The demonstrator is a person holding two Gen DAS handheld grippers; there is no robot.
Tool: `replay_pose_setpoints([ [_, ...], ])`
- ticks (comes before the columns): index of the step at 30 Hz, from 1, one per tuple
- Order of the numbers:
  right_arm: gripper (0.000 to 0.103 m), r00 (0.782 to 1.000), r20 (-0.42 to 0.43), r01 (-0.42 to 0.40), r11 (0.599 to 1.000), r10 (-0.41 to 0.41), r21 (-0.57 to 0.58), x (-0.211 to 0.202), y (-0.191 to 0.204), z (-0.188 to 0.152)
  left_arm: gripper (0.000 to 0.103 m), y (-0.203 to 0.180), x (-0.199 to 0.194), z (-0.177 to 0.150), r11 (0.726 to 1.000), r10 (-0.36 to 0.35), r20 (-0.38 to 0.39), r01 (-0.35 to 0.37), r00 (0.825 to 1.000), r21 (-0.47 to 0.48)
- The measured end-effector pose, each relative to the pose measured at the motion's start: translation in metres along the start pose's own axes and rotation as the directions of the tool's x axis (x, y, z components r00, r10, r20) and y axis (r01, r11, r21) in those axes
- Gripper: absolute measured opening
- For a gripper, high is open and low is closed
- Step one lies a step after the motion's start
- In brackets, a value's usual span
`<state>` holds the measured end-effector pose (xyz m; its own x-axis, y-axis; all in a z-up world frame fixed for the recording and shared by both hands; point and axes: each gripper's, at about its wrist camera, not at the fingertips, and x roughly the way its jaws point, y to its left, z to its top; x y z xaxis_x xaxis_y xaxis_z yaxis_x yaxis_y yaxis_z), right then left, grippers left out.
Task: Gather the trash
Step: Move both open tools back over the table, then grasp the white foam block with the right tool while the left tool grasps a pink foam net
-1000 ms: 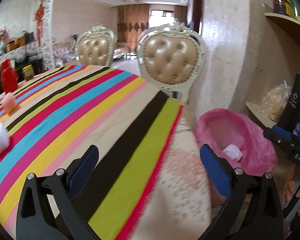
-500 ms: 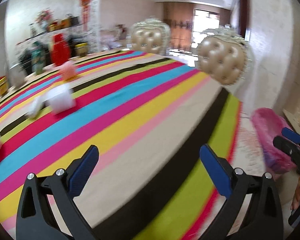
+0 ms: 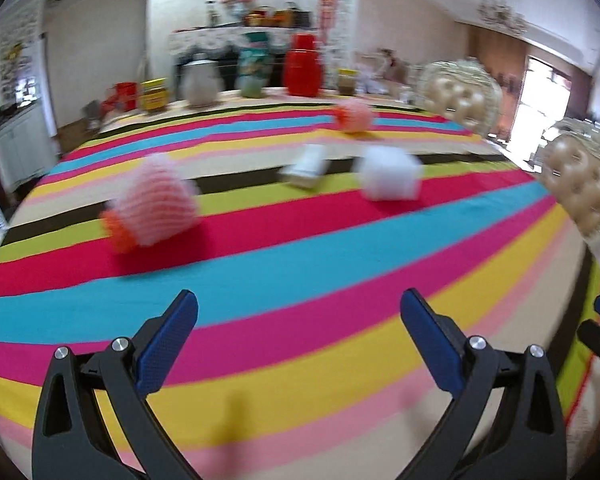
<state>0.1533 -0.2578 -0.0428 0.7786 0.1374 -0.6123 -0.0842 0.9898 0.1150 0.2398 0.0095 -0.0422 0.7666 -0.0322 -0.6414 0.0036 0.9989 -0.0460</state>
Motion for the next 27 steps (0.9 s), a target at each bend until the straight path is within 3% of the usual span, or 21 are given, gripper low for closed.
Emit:
replay_pose_setpoints([
  [5,0.085,0.999,-0.028,-0.043,0.998,0.042,-0.036,0.03,0.03,0.023,0.098,0.063,0.006,0.006,0.995,0.087,-0.009,-0.087,0.996,-0.05],
  [9,0.085,0.997,-0.035,-0.066,0.997,0.064,-0.043,0.048,0.048,0.034,0.098,0.1,0.02,0.017,0.992,0.106,-0.019,-0.107,0.994,-0.072],
  [14,0.085,0.996,-0.05,-0.077,0.996,0.075,-0.04,0.065,0.059,0.045,0.098,0.123,0.046,0.044,0.992,0.123,-0.007,-0.123,0.992,0.001],
  [21,0.085,0.996,-0.067,-0.065,0.996,0.061,-0.053,0.089,0.07,0.057,0.098,0.127,0.089,0.067,0.995,0.081,-0.043,-0.078,0.996,0.067],
  [24,0.085,0.997,-0.07,-0.045,0.997,0.041,-0.066,0.104,0.074,0.065,0.098,0.124,0.105,0.071,0.998,0.032,-0.068,-0.028,0.997,0.058],
  [26,0.085,0.997,-0.072,-0.038,0.997,0.033,-0.062,0.114,0.074,0.071,0.079,0.122,0.106,0.072,0.999,-0.03,-0.064,0.032,0.997,0.028],
  [27,0.085,0.997,-0.076,-0.032,0.998,0.028,-0.058,0.122,0.073,0.076,0.06,0.121,0.105,0.071,0.998,-0.051,-0.065,0.053,0.997,0.016],
])
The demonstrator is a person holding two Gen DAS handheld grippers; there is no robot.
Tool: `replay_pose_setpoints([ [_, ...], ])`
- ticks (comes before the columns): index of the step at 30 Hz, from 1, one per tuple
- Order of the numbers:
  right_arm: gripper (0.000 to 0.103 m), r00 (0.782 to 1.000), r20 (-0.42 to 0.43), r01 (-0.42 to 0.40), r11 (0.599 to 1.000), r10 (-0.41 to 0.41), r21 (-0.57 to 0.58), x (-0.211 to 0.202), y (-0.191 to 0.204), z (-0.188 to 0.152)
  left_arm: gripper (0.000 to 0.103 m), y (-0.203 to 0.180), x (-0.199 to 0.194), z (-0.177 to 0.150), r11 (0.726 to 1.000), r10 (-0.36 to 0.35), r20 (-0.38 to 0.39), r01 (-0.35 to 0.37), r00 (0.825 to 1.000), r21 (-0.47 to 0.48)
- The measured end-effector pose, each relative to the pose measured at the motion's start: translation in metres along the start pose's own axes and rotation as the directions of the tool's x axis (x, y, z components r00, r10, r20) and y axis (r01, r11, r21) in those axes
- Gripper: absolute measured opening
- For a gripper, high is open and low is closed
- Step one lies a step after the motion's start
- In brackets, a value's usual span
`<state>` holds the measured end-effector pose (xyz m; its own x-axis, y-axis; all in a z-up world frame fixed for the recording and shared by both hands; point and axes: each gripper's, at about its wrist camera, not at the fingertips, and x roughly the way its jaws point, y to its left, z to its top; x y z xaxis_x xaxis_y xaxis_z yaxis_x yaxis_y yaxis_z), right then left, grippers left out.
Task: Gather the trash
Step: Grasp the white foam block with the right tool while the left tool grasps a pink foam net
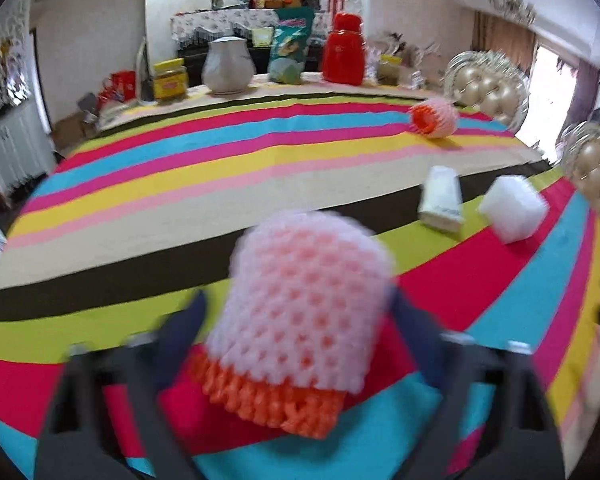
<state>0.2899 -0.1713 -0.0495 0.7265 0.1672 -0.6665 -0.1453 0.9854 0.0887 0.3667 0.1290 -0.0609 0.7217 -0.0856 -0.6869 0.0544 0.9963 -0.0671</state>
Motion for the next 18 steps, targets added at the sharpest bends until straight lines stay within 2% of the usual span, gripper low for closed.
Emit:
replay_pose_setpoints([
  [3,0.085,1.0,-0.015,0.018,1.0,-0.018,0.006,0.022,-0.002,0.014,0.037,-0.006,-0.004,-0.003,1.0,-0.02,0.02,0.02,1.0,0.008],
  [4,0.085,1.0,-0.022,0.023,1.0,-0.023,0.012,0.029,-0.002,0.016,0.033,-0.008,-0.007,-0.004,0.999,-0.032,0.033,0.031,0.999,0.016],
  [9,0.084,0.997,-0.052,0.055,0.998,-0.053,0.033,0.066,-0.002,0.039,0.03,-0.006,-0.02,-0.009,0.994,-0.107,0.087,0.109,0.99,-0.016],
  [15,0.083,0.993,-0.086,0.086,0.996,-0.083,0.026,0.103,0.009,0.06,0.03,0.0,-0.024,-0.009,0.987,-0.146,0.112,0.153,0.983,-0.054],
  [18,0.079,0.99,-0.085,0.111,0.994,-0.11,0.011,0.114,0.016,0.068,0.031,0.003,-0.025,-0.01,0.986,-0.147,0.119,0.156,0.982,-0.064],
])
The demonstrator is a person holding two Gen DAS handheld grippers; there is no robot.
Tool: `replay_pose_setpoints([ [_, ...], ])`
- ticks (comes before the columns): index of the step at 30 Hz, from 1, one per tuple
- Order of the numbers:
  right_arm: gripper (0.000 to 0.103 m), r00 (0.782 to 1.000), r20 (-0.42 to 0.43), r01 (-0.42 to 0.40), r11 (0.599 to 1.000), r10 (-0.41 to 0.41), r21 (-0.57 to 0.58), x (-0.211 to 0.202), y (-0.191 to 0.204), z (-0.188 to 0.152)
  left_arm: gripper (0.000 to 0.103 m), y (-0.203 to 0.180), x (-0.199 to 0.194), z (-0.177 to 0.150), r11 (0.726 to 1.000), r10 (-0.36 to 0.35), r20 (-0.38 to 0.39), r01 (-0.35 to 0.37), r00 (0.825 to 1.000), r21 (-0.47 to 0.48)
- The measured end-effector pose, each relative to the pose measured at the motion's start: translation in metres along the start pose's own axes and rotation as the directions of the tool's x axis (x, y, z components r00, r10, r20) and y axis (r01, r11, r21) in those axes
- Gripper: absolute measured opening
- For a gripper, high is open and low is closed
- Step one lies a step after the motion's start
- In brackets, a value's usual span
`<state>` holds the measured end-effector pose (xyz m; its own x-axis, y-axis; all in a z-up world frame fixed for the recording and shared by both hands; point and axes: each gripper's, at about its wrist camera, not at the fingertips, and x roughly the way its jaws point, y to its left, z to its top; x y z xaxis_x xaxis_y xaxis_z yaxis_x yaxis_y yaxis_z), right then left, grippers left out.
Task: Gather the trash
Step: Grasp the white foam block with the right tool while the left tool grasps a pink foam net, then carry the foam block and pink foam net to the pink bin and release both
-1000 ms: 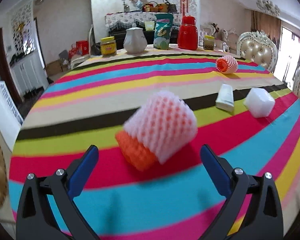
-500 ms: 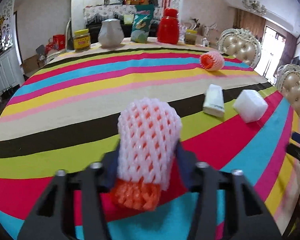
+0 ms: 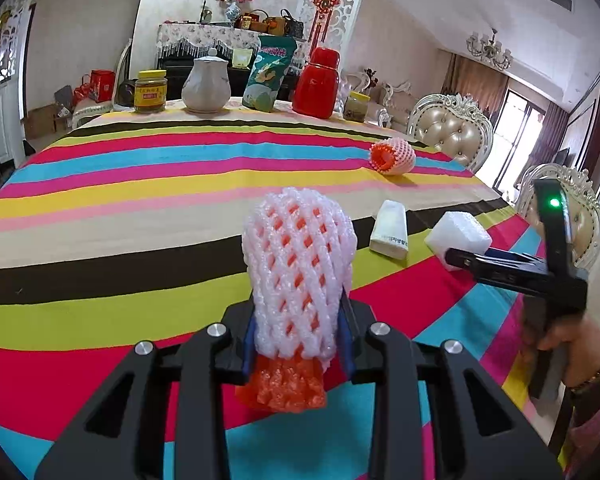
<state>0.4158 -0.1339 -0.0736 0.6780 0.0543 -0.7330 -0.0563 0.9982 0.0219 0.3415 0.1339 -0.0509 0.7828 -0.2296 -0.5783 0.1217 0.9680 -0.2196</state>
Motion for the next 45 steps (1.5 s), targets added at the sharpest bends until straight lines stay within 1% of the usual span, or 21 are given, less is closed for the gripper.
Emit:
replay_pose_setpoints([
  [1,0.076,1.0,0.002,0.014,1.0,-0.014,-0.007,0.002,0.002,0.003,0.031,0.0,-0.001,0.0,1.0,0.005,0.004,-0.005,1.0,0.001],
  [2,0.072,1.0,-0.001,0.027,1.0,-0.027,-0.012,0.005,0.004,0.005,0.031,-0.001,-0.001,0.0,1.0,0.008,0.006,-0.009,1.0,0.003],
  [3,0.068,0.999,-0.014,0.04,0.999,-0.04,-0.016,0.008,0.005,0.006,0.032,-0.002,-0.001,0.0,1.0,0.011,0.008,-0.011,1.0,0.009],
  [4,0.063,0.998,-0.029,0.053,0.998,-0.053,-0.019,0.011,0.005,0.006,0.032,-0.003,-0.002,0.0,1.0,0.015,0.009,-0.015,1.0,0.014],
  [6,0.063,0.997,-0.037,0.066,0.998,-0.067,-0.025,0.013,0.005,0.006,0.032,-0.006,-0.003,-0.001,0.999,0.02,0.009,-0.02,1.0,0.025],
  [12,0.061,0.997,0.005,0.074,0.997,-0.074,-0.024,0.006,0.005,0.006,0.032,-0.009,-0.004,-0.002,0.999,0.023,0.007,-0.023,1.0,0.039],
  [19,0.061,0.998,0.024,0.054,0.993,-0.057,0.104,0.001,-0.02,0.005,0.032,-0.002,-0.003,-0.001,1.0,0.006,0.005,-0.006,1.0,0.014],
  [21,0.061,0.998,0.029,0.05,0.992,-0.054,0.12,0.0,-0.022,0.005,0.032,-0.001,-0.004,-0.001,1.0,0.009,0.009,-0.009,1.0,0.01],
  [23,0.061,0.999,0.009,0.042,0.991,-0.043,0.125,0.002,-0.022,0.004,0.032,-0.001,-0.005,-0.001,1.0,0.014,0.015,-0.014,1.0,0.013],
  [24,0.061,0.999,0.016,0.041,0.99,-0.043,0.132,-0.001,-0.023,0.002,0.032,-0.002,-0.005,-0.001,1.0,0.016,0.016,-0.016,1.0,0.014],
  [26,0.061,0.999,0.03,0.016,0.992,-0.02,0.129,-0.013,-0.02,-0.008,0.032,-0.002,-0.007,-0.001,0.999,0.041,0.026,-0.041,0.999,0.013],
  [31,0.061,0.997,0.066,-0.052,0.995,0.047,0.085,-0.05,-0.006,-0.032,0.032,-0.005,-0.013,-0.002,0.997,0.069,0.056,-0.071,0.996,0.026],
  [36,0.061,0.993,0.103,-0.068,0.997,0.066,0.022,-0.092,-0.006,-0.051,0.032,-0.011,-0.018,-0.002,0.993,0.106,0.079,-0.11,0.991,0.052],
  [39,0.061,0.99,0.121,-0.069,0.998,0.067,0.006,-0.108,-0.012,-0.062,0.032,-0.015,-0.023,-0.004,0.989,0.129,0.107,-0.136,0.986,0.063],
  [41,0.061,0.989,0.132,-0.067,0.998,0.067,-0.002,-0.119,-0.018,-0.072,0.032,-0.021,-0.028,-0.008,0.989,0.135,0.084,-0.139,0.987,0.053],
  [43,0.061,0.988,0.135,-0.075,0.997,0.075,-0.004,-0.128,-0.025,-0.081,0.032,-0.032,-0.035,-0.015,0.991,0.123,0.067,-0.127,0.99,0.048],
  [45,0.061,0.987,0.137,-0.08,0.997,0.08,-0.005,-0.135,-0.031,-0.087,0.032,-0.045,-0.042,-0.02,0.991,0.115,0.067,-0.119,0.991,0.065],
])
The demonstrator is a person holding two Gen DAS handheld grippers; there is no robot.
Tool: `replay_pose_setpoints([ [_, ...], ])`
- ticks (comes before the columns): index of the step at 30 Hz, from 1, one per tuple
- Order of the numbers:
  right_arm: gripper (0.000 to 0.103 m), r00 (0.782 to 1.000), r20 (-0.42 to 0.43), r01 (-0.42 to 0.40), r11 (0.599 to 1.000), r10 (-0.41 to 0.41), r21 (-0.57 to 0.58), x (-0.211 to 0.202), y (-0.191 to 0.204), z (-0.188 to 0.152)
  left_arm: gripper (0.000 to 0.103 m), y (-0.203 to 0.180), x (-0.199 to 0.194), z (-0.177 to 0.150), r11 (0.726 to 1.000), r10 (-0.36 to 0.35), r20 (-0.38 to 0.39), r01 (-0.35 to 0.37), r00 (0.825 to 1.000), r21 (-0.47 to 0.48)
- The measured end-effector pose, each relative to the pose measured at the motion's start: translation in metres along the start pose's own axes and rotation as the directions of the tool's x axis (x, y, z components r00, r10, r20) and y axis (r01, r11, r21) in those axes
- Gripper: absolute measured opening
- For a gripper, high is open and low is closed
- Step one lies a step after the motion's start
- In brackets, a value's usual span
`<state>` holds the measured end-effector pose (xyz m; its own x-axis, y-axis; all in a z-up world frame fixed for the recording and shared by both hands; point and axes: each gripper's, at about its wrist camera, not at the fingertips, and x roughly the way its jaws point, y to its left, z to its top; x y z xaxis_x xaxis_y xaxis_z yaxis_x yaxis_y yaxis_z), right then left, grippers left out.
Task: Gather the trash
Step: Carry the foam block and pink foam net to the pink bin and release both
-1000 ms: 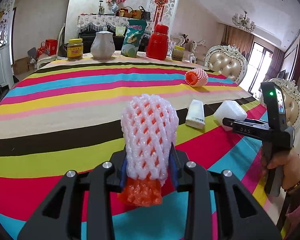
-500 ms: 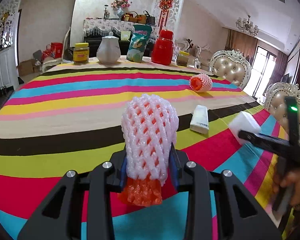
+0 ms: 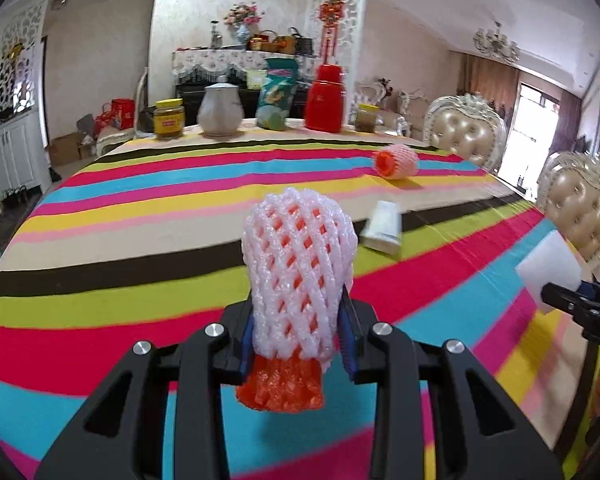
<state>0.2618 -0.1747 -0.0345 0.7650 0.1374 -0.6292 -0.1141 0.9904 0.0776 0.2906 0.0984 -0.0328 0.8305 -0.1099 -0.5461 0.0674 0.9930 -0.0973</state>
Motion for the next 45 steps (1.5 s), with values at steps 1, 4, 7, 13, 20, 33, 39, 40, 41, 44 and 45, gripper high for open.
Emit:
replay_pose_setpoints([
  [1,0.061,1.0,0.005,-0.003,1.0,0.003,-0.001,-0.006,-0.003,-0.004,0.032,-0.01,-0.007,-0.003,1.0,0.002,0.003,-0.002,1.0,0.015],
  [4,0.061,1.0,0.019,-0.011,1.0,0.011,-0.002,-0.022,-0.008,-0.013,0.032,-0.031,-0.021,-0.011,0.999,-0.019,-0.003,0.019,1.0,0.028],
  [7,0.061,0.999,0.029,-0.021,1.0,0.021,-0.001,-0.035,-0.014,-0.023,0.032,-0.048,-0.03,-0.02,0.999,-0.043,-0.022,0.043,0.999,0.018],
  [13,0.061,0.999,0.04,-0.025,1.0,0.025,0.007,-0.057,-0.028,-0.041,0.033,-0.073,-0.041,-0.036,0.997,-0.067,-0.048,0.069,0.997,0.029],
  [20,0.061,0.999,0.04,-0.024,1.0,0.023,0.003,-0.078,-0.039,-0.061,0.033,-0.103,-0.05,-0.056,0.993,-0.094,-0.076,0.099,0.993,0.071],
  [33,0.061,0.999,0.045,-0.01,1.0,0.009,0.028,-0.101,-0.063,-0.083,0.034,-0.149,-0.05,-0.068,0.974,-0.141,-0.116,0.159,0.983,0.164],
  [39,0.061,0.999,0.054,0.002,1.0,-0.004,0.031,-0.11,-0.075,-0.09,0.034,-0.177,-0.053,-0.07,0.958,-0.168,-0.126,0.192,0.978,0.211],
  [40,0.061,0.998,0.056,0.008,0.999,-0.01,0.032,-0.112,-0.078,-0.091,0.034,-0.181,-0.053,-0.07,0.956,-0.171,-0.126,0.195,0.977,0.217],
  [41,0.061,0.998,0.057,0.015,0.999,-0.017,0.032,-0.113,-0.081,-0.093,0.034,-0.187,-0.054,-0.071,0.954,-0.176,-0.126,0.201,0.976,0.222],
  [44,0.061,0.997,0.067,0.037,0.999,-0.039,0.037,-0.121,-0.092,-0.097,0.034,-0.203,-0.053,-0.072,0.946,-0.193,-0.132,0.22,0.972,0.237],
  [45,0.061,0.997,0.068,0.041,0.998,-0.044,0.04,-0.122,-0.096,-0.098,0.034,-0.207,-0.053,-0.072,0.944,-0.197,-0.133,0.224,0.971,0.241],
])
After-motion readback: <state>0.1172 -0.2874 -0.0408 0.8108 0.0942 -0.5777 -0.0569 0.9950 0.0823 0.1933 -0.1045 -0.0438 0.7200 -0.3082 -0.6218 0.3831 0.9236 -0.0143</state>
